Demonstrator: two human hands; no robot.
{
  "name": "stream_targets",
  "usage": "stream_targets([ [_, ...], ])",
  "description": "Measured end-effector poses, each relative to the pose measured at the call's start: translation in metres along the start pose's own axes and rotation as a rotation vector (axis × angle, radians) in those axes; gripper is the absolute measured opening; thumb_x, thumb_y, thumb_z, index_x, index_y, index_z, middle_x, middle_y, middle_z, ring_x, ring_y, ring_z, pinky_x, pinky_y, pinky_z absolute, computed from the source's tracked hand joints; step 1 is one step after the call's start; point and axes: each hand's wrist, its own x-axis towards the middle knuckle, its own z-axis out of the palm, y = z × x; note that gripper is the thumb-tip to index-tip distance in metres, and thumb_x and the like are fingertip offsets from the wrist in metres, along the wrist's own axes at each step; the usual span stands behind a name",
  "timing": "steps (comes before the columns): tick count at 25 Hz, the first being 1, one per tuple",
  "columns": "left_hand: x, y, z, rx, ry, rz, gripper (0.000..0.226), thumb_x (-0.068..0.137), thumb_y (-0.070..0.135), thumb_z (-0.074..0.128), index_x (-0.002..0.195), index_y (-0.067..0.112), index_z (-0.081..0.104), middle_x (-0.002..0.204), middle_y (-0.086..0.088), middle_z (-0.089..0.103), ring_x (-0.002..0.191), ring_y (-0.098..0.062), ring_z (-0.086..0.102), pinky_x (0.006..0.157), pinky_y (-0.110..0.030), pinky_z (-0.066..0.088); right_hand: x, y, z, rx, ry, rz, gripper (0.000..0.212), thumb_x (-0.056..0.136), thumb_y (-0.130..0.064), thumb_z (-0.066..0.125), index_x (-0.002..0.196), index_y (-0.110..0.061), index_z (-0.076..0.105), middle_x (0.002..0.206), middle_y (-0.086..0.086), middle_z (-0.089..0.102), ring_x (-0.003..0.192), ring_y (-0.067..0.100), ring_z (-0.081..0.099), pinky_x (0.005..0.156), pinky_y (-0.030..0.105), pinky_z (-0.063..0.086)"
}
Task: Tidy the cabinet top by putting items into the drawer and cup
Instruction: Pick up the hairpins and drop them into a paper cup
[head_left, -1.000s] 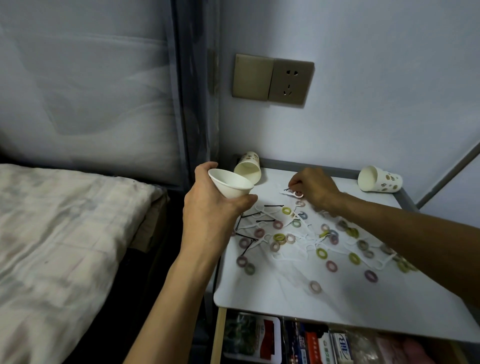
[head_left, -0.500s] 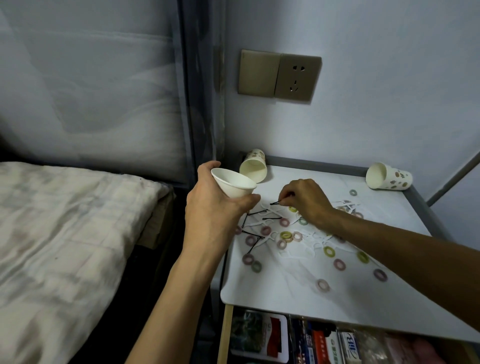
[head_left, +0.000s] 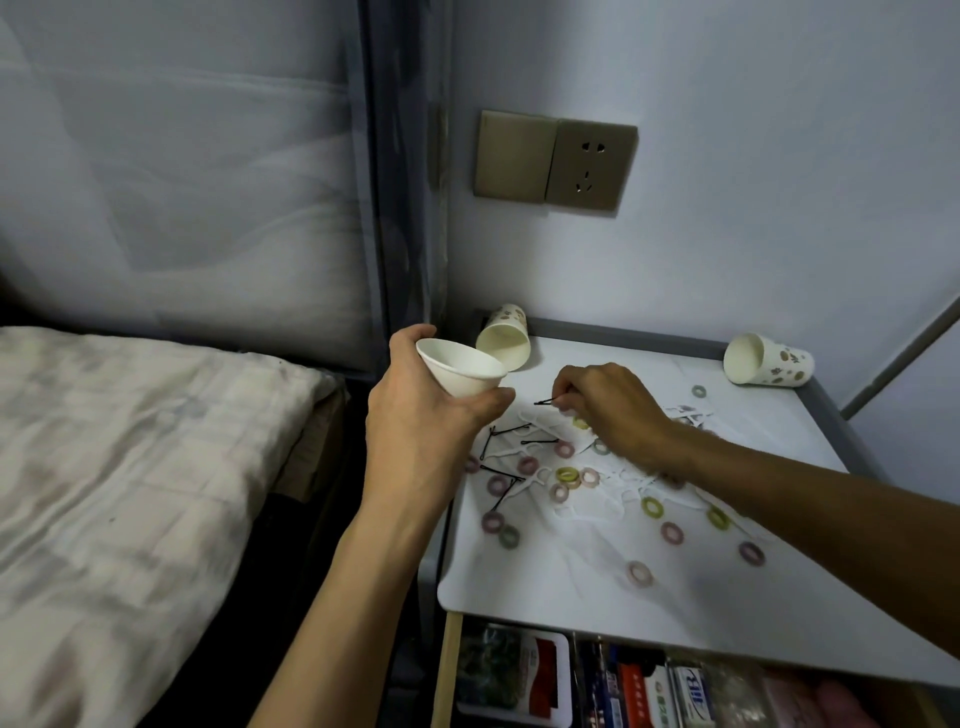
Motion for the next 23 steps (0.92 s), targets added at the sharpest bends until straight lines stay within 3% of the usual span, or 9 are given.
stream_targets([
  [3,0.0,0.002,0.0,0.014,-0.004,-0.003,0.08,0.063,0.032,0.088,0.132,0.024,0.047,0.105,0.01,0.059,0.094,-0.01,0.057,0.075,-0.02,0.043,-0.013,-0.014,-0.001,0.023,-0.079,-0.144,0.012,0.09,-0.022,0.065,0.096,-0.021,0.075,0.086,-0.008,0.073,0.081,0.008,0.064,0.064,0.005,0.033],
  [9,-0.003,0.002,-0.002,0.0,0.005,-0.008,0.084,0.062,0.033,0.09,0.132,0.025,0.046,0.11,0.008,0.06,0.1,-0.012,0.058,0.08,-0.022,0.045,-0.017,-0.012,0.015,0.043,-0.084,-0.147,0.014,0.086,-0.019,0.068,0.096,-0.021,0.077,0.085,-0.002,0.074,0.078,0.011,0.066,0.074,0.03,0.052],
  [14,0.0,0.002,-0.004,-0.007,0.008,-0.012,0.083,0.063,0.032,0.089,0.133,0.025,0.046,0.11,0.008,0.06,0.099,-0.011,0.057,0.079,-0.022,0.043,-0.017,-0.013,0.016,0.12,-0.095,-0.057,0.01,0.083,-0.017,0.071,0.091,-0.02,0.076,0.08,-0.004,0.073,0.071,0.008,0.064,0.071,0.03,0.054],
  [20,-0.001,0.002,-0.003,0.007,0.007,-0.007,0.083,0.063,0.033,0.089,0.134,0.024,0.046,0.111,0.007,0.06,0.1,-0.012,0.057,0.082,-0.023,0.045,-0.017,-0.019,0.022,-0.235,-0.021,-0.161,0.017,0.089,-0.014,0.061,0.103,-0.016,0.071,0.102,0.005,0.066,0.099,0.023,0.058,0.071,0.032,0.043],
  [23,-0.001,0.002,-0.005,0.011,-0.002,-0.011,0.084,0.063,0.033,0.089,0.134,0.024,0.046,0.11,0.007,0.06,0.099,-0.012,0.057,0.08,-0.022,0.043,-0.021,-0.024,0.015,-0.186,-0.041,-0.123,0.018,0.092,-0.011,0.058,0.106,-0.015,0.068,0.106,0.005,0.067,0.1,0.022,0.059,0.078,0.033,0.047],
])
